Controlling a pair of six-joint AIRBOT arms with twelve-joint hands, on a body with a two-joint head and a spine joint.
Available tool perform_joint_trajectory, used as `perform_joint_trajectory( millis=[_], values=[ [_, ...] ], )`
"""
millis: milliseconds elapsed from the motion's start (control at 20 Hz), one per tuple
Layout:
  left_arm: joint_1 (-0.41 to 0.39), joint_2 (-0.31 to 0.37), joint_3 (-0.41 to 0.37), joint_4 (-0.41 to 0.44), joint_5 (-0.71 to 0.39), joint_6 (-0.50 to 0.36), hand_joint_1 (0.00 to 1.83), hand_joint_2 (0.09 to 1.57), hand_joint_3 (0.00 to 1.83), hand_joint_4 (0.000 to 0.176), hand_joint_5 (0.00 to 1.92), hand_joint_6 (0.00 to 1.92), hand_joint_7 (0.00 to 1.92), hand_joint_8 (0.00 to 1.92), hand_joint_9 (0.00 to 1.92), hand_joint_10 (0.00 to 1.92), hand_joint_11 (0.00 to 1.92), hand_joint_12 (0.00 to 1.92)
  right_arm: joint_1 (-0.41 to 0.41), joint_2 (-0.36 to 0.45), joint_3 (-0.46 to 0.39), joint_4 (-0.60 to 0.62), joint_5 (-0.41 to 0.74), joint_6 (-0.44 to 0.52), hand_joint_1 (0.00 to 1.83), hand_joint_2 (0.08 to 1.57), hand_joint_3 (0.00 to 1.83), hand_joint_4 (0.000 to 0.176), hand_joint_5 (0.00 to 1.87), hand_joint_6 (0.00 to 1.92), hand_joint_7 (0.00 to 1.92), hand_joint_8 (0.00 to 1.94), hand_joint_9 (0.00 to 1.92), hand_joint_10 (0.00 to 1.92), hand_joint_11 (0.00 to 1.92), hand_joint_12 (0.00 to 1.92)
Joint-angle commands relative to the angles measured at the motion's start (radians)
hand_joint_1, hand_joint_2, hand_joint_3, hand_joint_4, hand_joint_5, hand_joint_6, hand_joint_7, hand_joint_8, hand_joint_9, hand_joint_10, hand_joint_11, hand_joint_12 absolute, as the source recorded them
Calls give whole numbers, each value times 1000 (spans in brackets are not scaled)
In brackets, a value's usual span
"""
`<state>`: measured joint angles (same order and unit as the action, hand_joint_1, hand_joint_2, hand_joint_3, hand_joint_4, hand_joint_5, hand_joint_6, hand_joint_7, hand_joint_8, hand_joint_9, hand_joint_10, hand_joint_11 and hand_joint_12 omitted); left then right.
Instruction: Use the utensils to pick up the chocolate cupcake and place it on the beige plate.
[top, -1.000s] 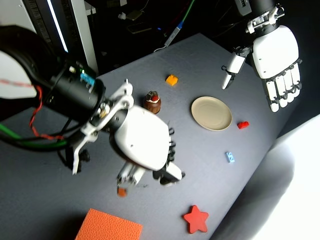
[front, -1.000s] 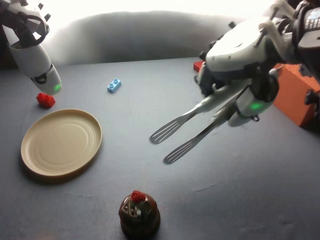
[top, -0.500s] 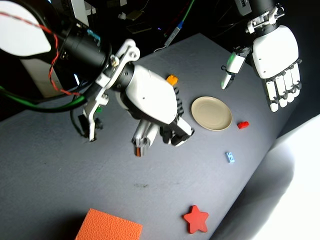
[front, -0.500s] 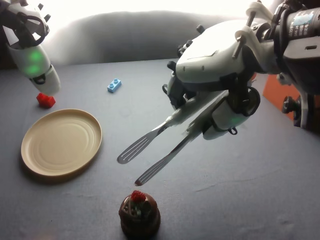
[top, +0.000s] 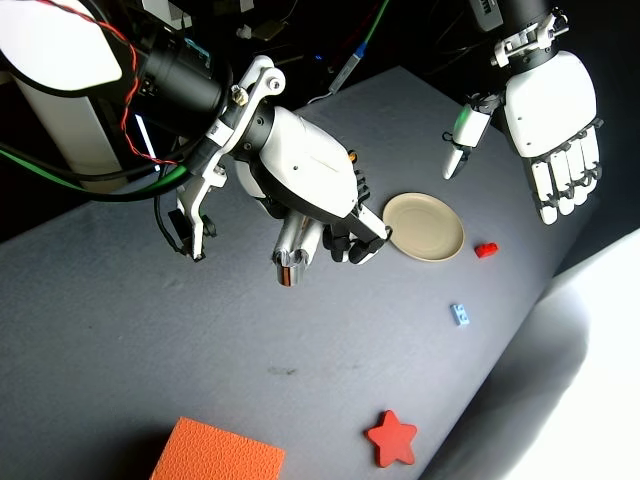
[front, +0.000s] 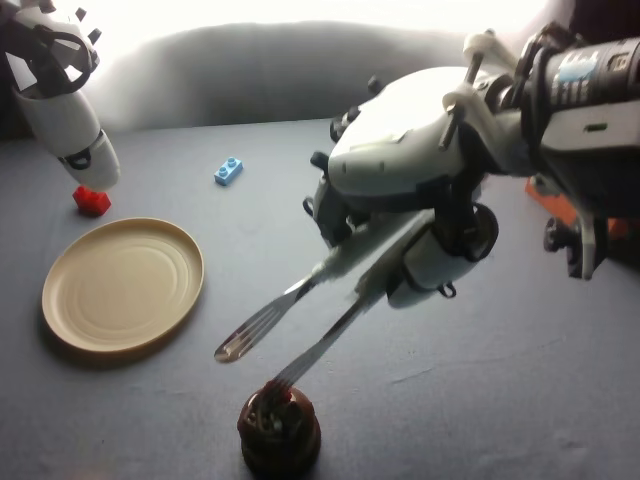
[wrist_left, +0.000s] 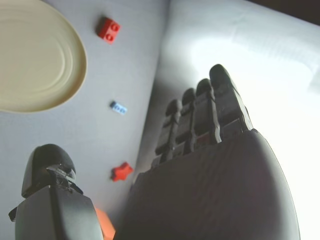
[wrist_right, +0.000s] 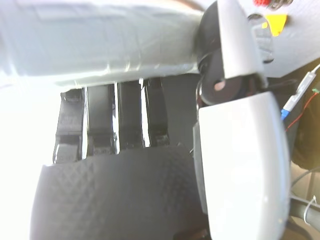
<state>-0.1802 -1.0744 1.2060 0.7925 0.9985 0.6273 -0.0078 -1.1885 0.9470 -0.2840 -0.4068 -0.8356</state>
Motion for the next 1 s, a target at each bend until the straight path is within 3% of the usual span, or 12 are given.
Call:
perform_joint_trajectory(
  millis=[0, 50, 350, 400, 450, 500, 550, 750, 800, 900, 950],
  values=[
    [-11, 10, 3, 68, -26, 5, 409, 905, 0, 0, 28, 1, 5, 2, 23, 4, 0, 239, 11, 3, -4, -12, 95, 9, 1109, 1203, 0, 0, 800, 1243, 957, 7, 883, 18, 214, 1257],
    [-11, 10, 3, 68, -25, 5, 391, 911, 2, 0, 8, 2, 0, 0, 4, 0, 0, 148, 10, -2, -3, -12, 90, 19, 1106, 1206, 1, 0, 792, 1255, 948, 3, 878, 16, 215, 1255],
    [-11, 10, 3, 68, -24, 6, 378, 907, 1, 0, 12, 0, 0, 0, 3, 0, 0, 144, -6, -23, 14, -12, 76, 50, 1107, 1206, 2, 0, 790, 1258, 954, 5, 886, 18, 202, 1259],
    [-11, 10, 3, 68, -24, 6, 433, 901, 0, 0, 29, 2, 4, 0, 26, 5, 0, 230, -9, -26, 18, -12, 76, 51, 1108, 1143, 0, 0, 742, 290, 929, 3, 865, 8, 196, 1238],
    [-11, 10, 3, 68, -24, 6, 433, 901, 0, 0, 29, 2, 4, 0, 26, 5, 0, 230, -11, -28, 20, -12, 76, 51, 1108, 1143, 0, 0, 742, 290, 929, 3, 865, 8, 196, 1238],
    [-11, 10, 3, 68, -24, 6, 435, 907, 2, 0, 19, 0, 0, 0, 23, 3, 0, 237, -13, -29, 21, -12, 76, 51, 1115, 1173, 8, 0, 814, 1011, 929, 1, 867, 8, 205, 1268],
    [-11, 10, 3, 68, -23, 6, 436, 914, 3, 0, 19, 0, 0, 0, 29, 2, 0, 259, -14, -30, 21, -12, 76, 51, 1108, 1202, 7, 0, 792, 1246, 942, 5, 879, 13, 194, 1269],
    [-11, 10, 3, 68, -23, 7, 392, 921, 3, 0, 0, 0, 0, 0, 11, 0, 0, 265, -21, -32, 21, -22, 77, 51, 1106, 1207, 4, 0, 787, 1262, 940, 3, 878, 12, 216, 1277],
    [-11, 10, 3, 68, -23, 7, 409, 899, 0, 0, 22, 4, 10, 2, 44, 8, 0, 407, -26, -32, 20, -34, 81, 51, 1110, 1136, 0, 0, 761, 282, 931, 7, 877, 10, 219, 1233],
    [-11, 10, 3, 68, -23, 7, 409, 899, 0, 0, 22, 4, 10, 2, 44, 8, 0, 407, -30, -32, 20, -36, 83, 51, 1110, 1136, 0, 0, 761, 282, 931, 7, 877, 10, 219, 1233],
    [-11, 10, 3, 68, -23, 7, 396, 912, 2, 0, 12, 4, 2, 2, 33, 4, 0, 327, -32, -33, 20, -41, 86, 51, 1119, 1125, 0, 0, 808, 127, 945, 5, 880, 10, 215, 1231]
  ],
)
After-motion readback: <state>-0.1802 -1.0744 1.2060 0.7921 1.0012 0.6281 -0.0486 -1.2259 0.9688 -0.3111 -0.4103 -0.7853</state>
